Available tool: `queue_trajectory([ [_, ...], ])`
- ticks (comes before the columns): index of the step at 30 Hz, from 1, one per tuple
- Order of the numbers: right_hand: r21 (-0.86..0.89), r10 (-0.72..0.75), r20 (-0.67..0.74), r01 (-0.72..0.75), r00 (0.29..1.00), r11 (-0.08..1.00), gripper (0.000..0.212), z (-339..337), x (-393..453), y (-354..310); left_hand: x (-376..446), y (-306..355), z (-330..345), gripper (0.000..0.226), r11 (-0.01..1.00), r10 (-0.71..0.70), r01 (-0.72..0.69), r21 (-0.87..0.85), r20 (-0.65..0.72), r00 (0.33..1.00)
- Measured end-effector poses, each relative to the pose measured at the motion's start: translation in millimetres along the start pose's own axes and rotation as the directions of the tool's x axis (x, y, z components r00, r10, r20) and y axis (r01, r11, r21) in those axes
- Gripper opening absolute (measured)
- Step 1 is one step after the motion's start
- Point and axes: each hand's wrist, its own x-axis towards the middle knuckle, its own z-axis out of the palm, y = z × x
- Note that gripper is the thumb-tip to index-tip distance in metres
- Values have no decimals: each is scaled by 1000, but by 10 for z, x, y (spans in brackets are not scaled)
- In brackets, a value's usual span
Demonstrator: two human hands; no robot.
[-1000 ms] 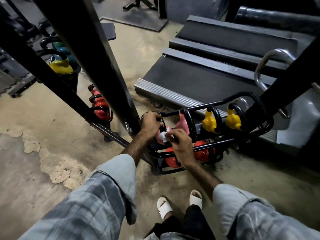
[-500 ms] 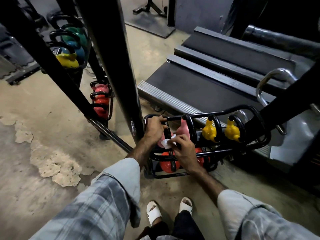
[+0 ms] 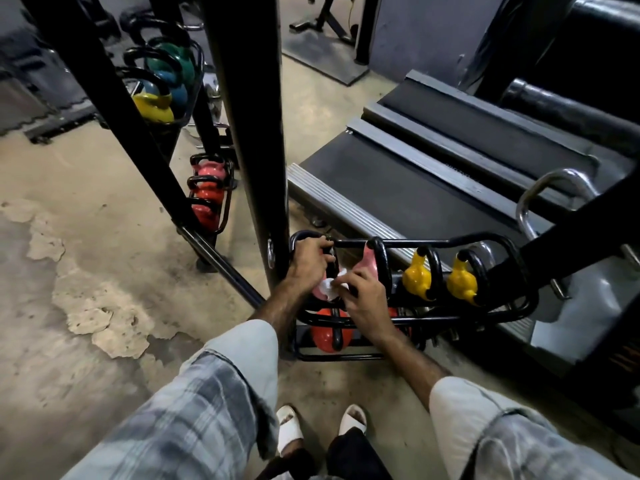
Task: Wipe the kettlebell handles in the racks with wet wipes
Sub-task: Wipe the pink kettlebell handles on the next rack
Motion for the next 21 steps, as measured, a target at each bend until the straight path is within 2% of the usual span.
queue_trajectory([
  [3, 3, 37, 7, -37, 999, 999, 15, -20, 242, -41, -14, 10, 8, 29, 1000, -15, 15, 2, -18, 1000],
  [5, 3, 28, 61, -28, 998, 1000, 17, -81, 363, -115, -33, 4, 29, 30, 1000, 2, -1, 23, -58, 998],
  [9, -92, -72, 213, 93, 974, 991, 19, -154, 257, -35, -79, -25, 14, 44, 999, 40, -40, -4, -93, 995],
  [13, -130, -136, 293, 181, 946, 975, 17, -268, 459, -47, -394, -81, 119, 37, 998, -26, 17, -59, -150, 988],
  [18, -151, -282, 455, 385, 845, 910, 17, -248, 869, -117, -719, -346, 449, 25, 993, -116, 111, -34, -220, 969],
  [19, -159, -315, 490, 439, 813, 884, 17, -236, 905, -114, -739, -363, 479, 23, 991, -135, 129, -38, -241, 961],
  [21, -152, -419, 580, 598, 698, 787, 13, -238, 919, -153, -750, -391, 543, 21, 985, -171, 150, -90, -306, 937],
])
